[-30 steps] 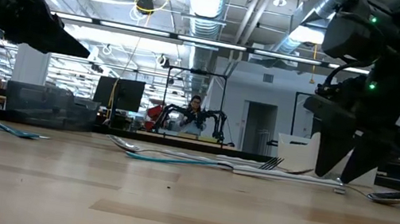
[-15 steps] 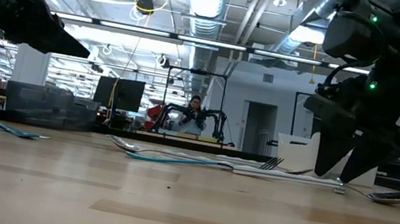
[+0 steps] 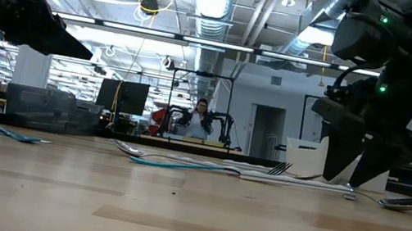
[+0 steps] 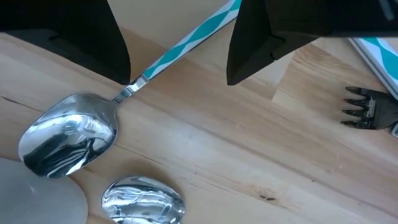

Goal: Sort silverware by color (type)
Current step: Put the light blue spoon into the black bin

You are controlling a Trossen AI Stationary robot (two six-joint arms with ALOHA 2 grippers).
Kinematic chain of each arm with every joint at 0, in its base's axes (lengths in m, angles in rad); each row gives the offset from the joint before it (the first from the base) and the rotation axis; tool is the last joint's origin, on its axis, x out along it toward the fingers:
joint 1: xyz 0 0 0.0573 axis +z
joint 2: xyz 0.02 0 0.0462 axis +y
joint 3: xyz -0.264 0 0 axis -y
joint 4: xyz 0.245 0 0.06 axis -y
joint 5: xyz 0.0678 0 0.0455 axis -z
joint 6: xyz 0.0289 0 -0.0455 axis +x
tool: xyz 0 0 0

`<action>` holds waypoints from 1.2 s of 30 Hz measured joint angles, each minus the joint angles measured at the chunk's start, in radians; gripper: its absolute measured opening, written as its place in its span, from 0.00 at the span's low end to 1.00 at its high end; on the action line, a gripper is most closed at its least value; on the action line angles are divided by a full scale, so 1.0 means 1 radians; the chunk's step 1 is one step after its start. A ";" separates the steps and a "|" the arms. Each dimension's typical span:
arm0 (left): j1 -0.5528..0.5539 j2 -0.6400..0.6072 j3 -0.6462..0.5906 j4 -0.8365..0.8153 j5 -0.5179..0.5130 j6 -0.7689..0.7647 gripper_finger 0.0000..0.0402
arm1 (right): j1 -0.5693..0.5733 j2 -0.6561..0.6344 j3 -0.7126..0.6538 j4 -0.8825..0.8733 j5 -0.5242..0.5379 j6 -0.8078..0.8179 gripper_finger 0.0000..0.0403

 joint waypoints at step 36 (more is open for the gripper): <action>0.000 0.000 0.000 0.000 0.000 0.000 0.23 | -0.005 0.090 0.004 -0.018 -0.002 0.086 0.49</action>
